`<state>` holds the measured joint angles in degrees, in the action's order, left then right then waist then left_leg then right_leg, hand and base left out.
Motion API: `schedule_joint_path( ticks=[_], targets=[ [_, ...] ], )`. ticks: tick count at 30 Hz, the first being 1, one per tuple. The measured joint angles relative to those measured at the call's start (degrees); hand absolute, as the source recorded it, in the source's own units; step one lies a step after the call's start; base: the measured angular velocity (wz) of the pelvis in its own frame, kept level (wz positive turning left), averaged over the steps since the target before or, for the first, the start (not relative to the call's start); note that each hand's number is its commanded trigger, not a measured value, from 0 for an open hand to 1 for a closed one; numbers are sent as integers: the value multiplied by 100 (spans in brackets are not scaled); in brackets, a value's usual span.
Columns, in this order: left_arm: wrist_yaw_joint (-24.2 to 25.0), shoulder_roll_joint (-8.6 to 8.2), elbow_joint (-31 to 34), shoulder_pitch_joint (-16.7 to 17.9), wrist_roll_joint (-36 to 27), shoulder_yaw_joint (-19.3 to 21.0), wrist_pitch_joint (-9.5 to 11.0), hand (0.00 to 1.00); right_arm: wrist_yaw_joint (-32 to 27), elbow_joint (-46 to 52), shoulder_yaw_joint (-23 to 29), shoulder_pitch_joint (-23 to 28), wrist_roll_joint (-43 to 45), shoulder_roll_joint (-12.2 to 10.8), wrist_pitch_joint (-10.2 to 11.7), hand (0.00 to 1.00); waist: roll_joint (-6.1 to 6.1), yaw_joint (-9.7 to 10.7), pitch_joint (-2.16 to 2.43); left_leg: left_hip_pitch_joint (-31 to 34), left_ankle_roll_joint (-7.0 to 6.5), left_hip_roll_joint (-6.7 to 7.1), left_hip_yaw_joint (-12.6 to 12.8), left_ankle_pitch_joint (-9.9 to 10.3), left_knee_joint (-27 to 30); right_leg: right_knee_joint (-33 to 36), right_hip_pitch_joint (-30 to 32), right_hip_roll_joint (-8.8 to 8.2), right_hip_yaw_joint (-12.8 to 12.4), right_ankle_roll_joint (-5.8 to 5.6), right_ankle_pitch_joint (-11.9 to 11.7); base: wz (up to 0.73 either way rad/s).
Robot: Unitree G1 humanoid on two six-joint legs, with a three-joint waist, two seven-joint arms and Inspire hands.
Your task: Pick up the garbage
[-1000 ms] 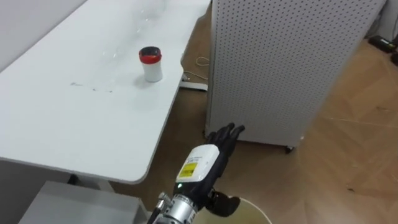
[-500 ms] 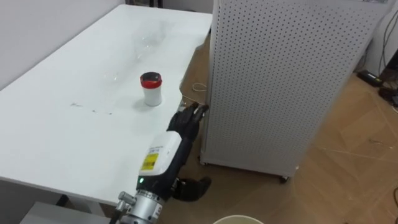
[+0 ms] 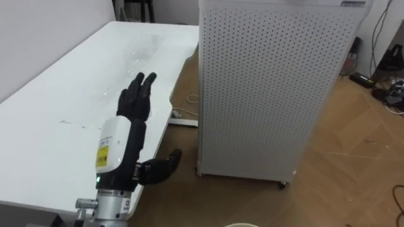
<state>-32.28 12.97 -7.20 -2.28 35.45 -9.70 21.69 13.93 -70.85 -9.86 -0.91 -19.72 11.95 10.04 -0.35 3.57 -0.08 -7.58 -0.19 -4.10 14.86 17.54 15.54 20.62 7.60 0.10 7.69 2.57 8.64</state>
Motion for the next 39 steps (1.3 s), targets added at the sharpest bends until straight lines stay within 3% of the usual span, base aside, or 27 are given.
schedule_joint_path(
  ticks=[9,12,14,16,17,18,19,20,22,23,24,25,26,27,28,31,33,35,39],
  targets=[
    [-242,7,37,60,-127,57,12,0,6,26,-1,25,-14,3,-11,100,4,-84,-2,-19,36,-12,4,-3,-18,-5,2,46,-12,9,-26,0],
    [-248,4,-140,154,-394,57,103,0,9,79,-22,36,23,-4,-15,100,-27,-109,-23,-16,56,-34,74,4,156,117,32,24,26,51,72,-9],
    [-231,1,-337,297,-420,97,99,0,8,82,-21,40,103,-9,-15,100,-69,-130,-47,105,154,-120,79,65,724,287,2,-3,24,102,276,-19],
    [-181,-32,-471,414,-565,63,98,0,-23,108,-23,107,59,7,-13,100,-25,-168,-69,704,193,-383,-167,37,2353,399,-125,112,0,190,404,-17],
    [-170,-45,-474,415,-620,63,98,0,-42,111,-29,115,25,9,-13,100,1,-194,-88,855,227,-453,-300,-24,2758,456,-145,144,-28,237,437,-26],
    [-161,-68,-482,414,-694,74,98,0,-94,123,-78,145,-16,9,-13,100,54,-224,-96,1189,232,-548,-588,-255,3443,539,-207,264,-85,301,503,-31],
    [-157,-81,-532,413,-791,75,108,0,-154,131,-130,177,-9,11,-25,100,16,-239,-122,1482,200,-538,-863,-668,4012,581,-323,365,-226,368,559,-29],
    [-157,-82,-572,412,-825,82,109,0,-185,147,-136,184,-8,13,-36,100,-9,-247,-132,1592,193,-496,-960,-740,4177,621,-344,385,-304,382,593,-15],
    [-117,-87,-705,376,-896,80,117,0,-294,184,-125,162,-10,55,-107,100,-10,-240,-147,2150,94,-300,-1043,-442,3916,706,-310,389,-401,430,685,-20],
    [-117,-87,-747,376,-902,81,117,0,-325,184,-130,154,-14,55,-134,100,-17,-253,-151,2277,97,-242,-1052,-431,3738,712,-309,390,-446,436,699,-39],
    [-99,-88,-799,377,-901,97,116,0,-391,184,-130,165,-18,58,-142,100,-19,-288,-152,2482,134,-107,-1069,-452,3177,709,-328,387,-473,450,729,-42],
    [-88,-90,-818,381,-900,115,117,0,-442,199,-146,202,-24,67,-152,100,-19,-382,-152,2536,155,-26,-1096,-493,2401,724,-322,386,-486,445,798,-42],
    [-87,-96,-817,381,-901,129,124,0,-461,200,-159,215,-29,71,-163,100,-20,-410,-150,2542,182,5,-1112,-521,2015,737,-337,390,-491,424,849,-36],
    [-86,-103,-821,381,-895,192,137,0,-471,199,-200,201,-42,82,-195,100,-34,-435,-148,2584,165,48,-1166,-729,1450,783,-346,389,-488,388,951,-29],
    [-83,-103,-845,407,-881,248,136,0,-470,194,-236,211,-38,79,-203,100,-55,-441,-59,2565,85,138,-1212,-956,1275,780,-362,347,-525,303,1008,-20],
    [-87,-96,-792,407,-831,298,136,0,-451,198,-235,225,-24,112,-204,100,-163,-422,0,2480,-111,271,-1181,-1086,1181,565,-474,207,-424,228,1056,-4],
    [-87,-83,-793,398,-894,302,135,0,-459,212,-237,232,28,109,-206,100,-177,-435,9,2466,-173,330,-1161,-978,1277,429,-573,94,-273,163,1095,-3],
    [-80,-76,-793,395,-902,325,135,0,-473,223,-231,220,108,108,-206,100,-174,-480,0,2388,-204,418,-1146,-820,1336,402,-673,-13,-292,105,1189,-9],
    [-76,-100,-793,260,-895,333,137,0,-472,302,-254,233,200,109,-277,100,-176,-600,-24,2230,-312,612,-1032,-377,1471,795,-752,-268,-224,-86,1483,-6]
  ],
)
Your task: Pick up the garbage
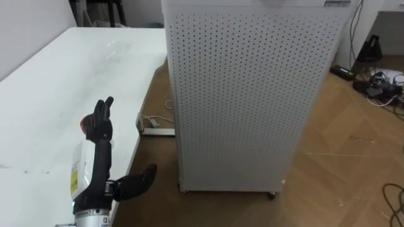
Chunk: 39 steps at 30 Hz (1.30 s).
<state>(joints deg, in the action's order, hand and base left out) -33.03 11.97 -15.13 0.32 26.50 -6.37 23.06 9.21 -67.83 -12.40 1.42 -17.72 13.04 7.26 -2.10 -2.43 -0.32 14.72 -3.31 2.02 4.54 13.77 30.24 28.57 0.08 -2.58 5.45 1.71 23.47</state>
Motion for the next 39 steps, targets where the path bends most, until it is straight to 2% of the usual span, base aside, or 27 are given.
schedule_joint_path(
  ticks=[2,3,4,5,6,7,8,9,10,11,12,14,15,18,22,30,32,35,39],
  targets=[
    [-6,-1,-9,-21,2,1,0,0,-33,91,-25,0,30,0,-65,100,53,-95,-22,-83,-37,-13,62,209,140,670,137,-149,279,-40,-13,-15],
    [-27,3,-9,-14,32,14,0,0,-59,140,-10,-5,33,6,-84,100,73,-125,-36,-165,-70,-2,91,332,181,1139,254,-271,428,-176,-90,4],
    [-62,30,-2,-15,70,16,0,0,-76,165,1,-13,33,12,-85,100,90,-117,-31,-294,-103,41,3,396,172,1629,412,-371,516,-352,-251,13],
    [-69,37,-1,-21,80,22,0,0,-96,199,5,1,39,12,-84,100,120,-116,-49,-358,-113,60,-99,413,137,1830,525,-391,525,-383,-331,24],
    [-125,21,0,-32,94,53,-1,0,-116,299,4,22,30,14,-84,100,173,-106,-38,-456,-108,63,-285,426,56,1912,716,-356,461,-366,-245,19],
    [-228,25,0,-33,33,70,-1,0,-123,350,4,-7,22,26,-73,100,260,-114,-68,-549,-79,51,-516,409,-59,1693,922,-319,433,-359,-107,21],
    [-266,29,0,-41,0,80,-1,0,-121,358,4,-18,26,28,-40,100,284,-98,-61,-575,-67,49,-595,400,-92,1454,1014,-329,415,-369,-102,33],
    [-314,35,1,-100,-2,109,-1,0,-121,366,0,-14,42,29,53,100,269,-85,-54,-613,-59,75,-712,396,-113,799,1165,-406,316,-401,-156,45],
    [-399,54,0,-120,6,153,7,0,-120,364,-4,-18,63,25,89,100,201,-93,-48,-649,-28,109,-757,412,-129,250,1327,-481,206,-426,-663,49],
    [-413,58,0,-93,14,188,10,0,-123,364,2,-21,99,11,97,100,190,-83,-36,-680,6,117,-839,431,-149,230,1348,-553,226,-376,-945,49],
    [-418,70,5,-50,65,214,10,0,-115,354,6,14,238,-8,121,100,155,-75,21,-759,87,74,-939,393,-254,93,1193,-498,321,-355,-936,42],
    [-423,78,123,-14,128,301,11,0,-61,329,8,-15,268,8,126,100,150,-158,21,-882,167,-43,-948,346,-455,-171,960,-372,478,-277,-981,31],
    [-425,86,226,51,128,372,10,0,31,333,-1,-16,270,6,135,100,116,-170,8,-991,232,-93,-938,307,-627,-353,825,-299,540,-243,-1001,26],
    [-429,91,469,214,181,437,-17,0,134,338,-4,8,263,37,136,100,33,-247,16,-1196,311,-224,-941,257,-947,-688,555,-164,700,-196,-1029,20],
    [-444,91,530,250,193,531,-17,0,262,323,-32,66,264,39,130,100,-27,-339,-5,-1426,325,-299,-941,249,-1134,-1019,244,-38,746,-164,-1051,4],
    [-504,89,530,330,105,581,-17,0,478,330,-110,57,407,19,137,100,-44,-413,-1,-1517,325,-312,-984,249,-1304,-1198,122,-28,885,-165,-1057,4],
    [-503,89,530,454,-15,557,-17,0,510,328,-147,37,434,17,135,100,-51,-410,1,-1536,325,-313,-984,249,-1308,-1208,95,-28,902,-166,-1057,0],
    [-489,65,529,664,-223,524,-17,0,606,331,-182,-16,527,15,94,100,-124,-412,5,-1541,326,-318,-986,249,-1311,-1211,83,-27,889,-166,-1057,1],
    [-315,61,478,960,-611,350,-25,0,678,328,-208,-19,560,15,82,100,-209,-409,-20,-1682,326,-320,-1005,249,-1387,-1421,-124,9,897,-204,-1080,5]
  ],
)
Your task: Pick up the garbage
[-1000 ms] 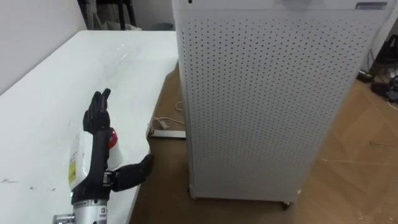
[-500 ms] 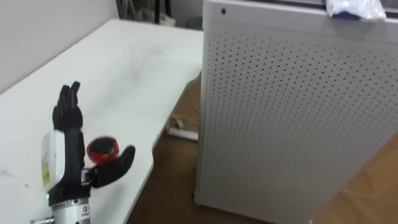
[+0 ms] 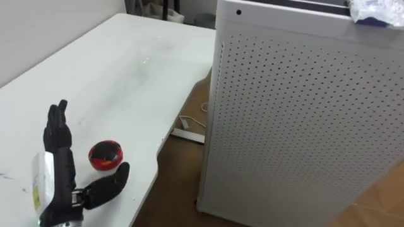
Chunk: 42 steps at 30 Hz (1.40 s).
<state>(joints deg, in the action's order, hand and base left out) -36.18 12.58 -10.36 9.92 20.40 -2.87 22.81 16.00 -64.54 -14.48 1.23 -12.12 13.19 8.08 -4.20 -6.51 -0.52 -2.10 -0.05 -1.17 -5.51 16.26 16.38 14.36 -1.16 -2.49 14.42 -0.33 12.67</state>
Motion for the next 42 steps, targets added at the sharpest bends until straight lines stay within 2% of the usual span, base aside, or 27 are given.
schedule_joint_path(
  ticks=[3,9,16,22,25,33,37,42],
  targets=[
    [153,-8,-176,37,-484,-72,1,0,23,17,2,4,48,0,0,100,-42,5,-11,-22,1,2,-82,-1,-80,-15,0,2,24,-1,-1,4],
    [324,-40,-695,62,-1419,-89,-33,0,80,33,14,5,137,-3,-7,100,-49,7,-9,-19,1,3,-77,-1,-89,-19,11,-1,20,-6,-4,0],
    [435,-28,-817,71,-2123,-308,-27,0,170,95,3,4,165,-2,-70,100,66,50,45,-50,1,11,-95,-1,-92,-54,-76,-35,20,-18,-16,1],
    [469,-5,-825,67,-2310,-303,-26,0,205,243,-2,17,166,-5,-112,100,75,163,50,-53,1,14,-98,-2,-95,-53,-89,-33,114,-19,-17,6],
    [516,1,-825,40,-2426,-294,-26,0,205,308,0,56,166,-4,-185,100,69,168,47,-56,1,16,-92,-2,-100,-42,-86,-33,119,-19,-17,0],
    [651,9,-838,11,-2495,-282,-45,0,212,551,2,198,174,-3,-194,100,68,169,40,-68,-1,25,-67,-3,-91,26,-72,-46,111,-20,-17,0],
    [655,11,-837,-24,-2586,-289,-97,0,213,729,1,305,162,-3,-189,100,123,218,12,-58,-1,19,-59,-3,-75,27,-75,-43,128,-19,-17,0],
    [647,6,-836,-99,-2663,-284,-214,0,214,692,0,330,168,-3,-192,100,189,304,0,-75,8,19,-66,-10,-69,40,-70,-43,133,-19,-17,0]
  ],
)
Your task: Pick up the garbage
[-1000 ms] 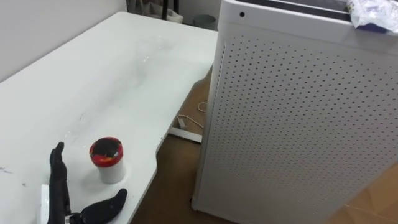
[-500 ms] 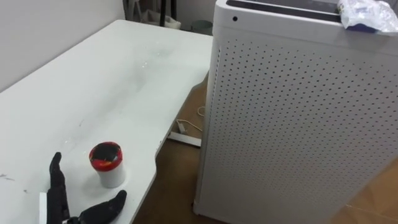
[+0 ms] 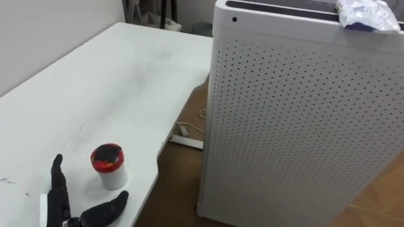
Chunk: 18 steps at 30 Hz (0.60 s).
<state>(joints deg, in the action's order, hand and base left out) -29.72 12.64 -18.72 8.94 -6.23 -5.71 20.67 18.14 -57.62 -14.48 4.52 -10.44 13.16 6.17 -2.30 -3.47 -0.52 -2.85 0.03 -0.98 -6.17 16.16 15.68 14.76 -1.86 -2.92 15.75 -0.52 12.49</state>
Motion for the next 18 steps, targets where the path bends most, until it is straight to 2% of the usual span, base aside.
schedule_joint_path(
  ticks=[5,10,14,18],
  targets=[
    [67,-58,1,-209,-118,-28,-46,0,0,1,1,-1,26,-1,1,100,-19,120,-8,3,3,-1,-1,-3,0,8,-4,0,1,0,0,0],
    [135,-66,-73,-462,-117,-41,-75,0,-70,8,8,-7,17,-5,5,100,-28,328,-14,2,3,-3,38,-3,-6,11,-4,5,-73,0,0,-3],
    [196,-66,-77,-504,-111,-109,-118,0,-108,7,12,-3,11,-5,4,100,-28,341,-15,-64,3,-9,131,-3,-22,11,-9,11,-160,0,0,-12],
    [339,-68,-78,-580,-108,-121,-320,0,-110,8,13,-4,-13,-17,3,100,-30,340,-17,-83,3,-13,143,-3,-31,10,-7,17,-187,0,0,0]
  ],
)
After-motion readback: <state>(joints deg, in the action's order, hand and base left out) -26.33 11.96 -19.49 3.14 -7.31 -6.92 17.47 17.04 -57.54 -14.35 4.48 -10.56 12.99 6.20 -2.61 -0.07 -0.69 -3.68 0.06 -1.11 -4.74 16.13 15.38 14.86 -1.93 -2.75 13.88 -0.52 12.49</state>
